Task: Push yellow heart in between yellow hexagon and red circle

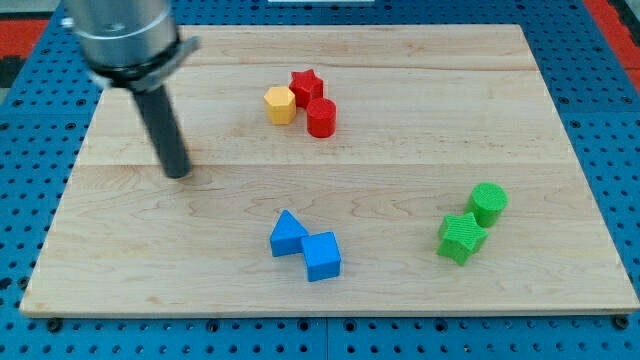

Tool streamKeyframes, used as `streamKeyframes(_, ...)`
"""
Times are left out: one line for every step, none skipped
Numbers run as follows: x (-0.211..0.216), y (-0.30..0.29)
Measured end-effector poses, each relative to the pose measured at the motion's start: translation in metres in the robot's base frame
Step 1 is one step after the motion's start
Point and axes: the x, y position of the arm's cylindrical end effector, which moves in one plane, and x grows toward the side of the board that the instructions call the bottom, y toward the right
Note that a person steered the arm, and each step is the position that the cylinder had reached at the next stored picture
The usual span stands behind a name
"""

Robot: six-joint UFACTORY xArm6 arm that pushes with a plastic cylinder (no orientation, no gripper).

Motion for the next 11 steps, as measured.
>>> streamKeyframes(-0.018, -0.085)
streamKeyframes(-0.032, -0.047)
streamKeyframes(-0.067, 0.047)
streamKeyframes(-0.05, 0.088)
streamKeyframes(-0.019, 0.034)
streamKeyframes(0.005, 0.067)
streamKeyframes(-0.03, 0.091)
streamKeyframes(-0.038, 0.105)
streamKeyframes(-0.023, 0.099)
streamKeyframes(-0.012, 0.118)
streamKeyframes(-0.03, 0.14)
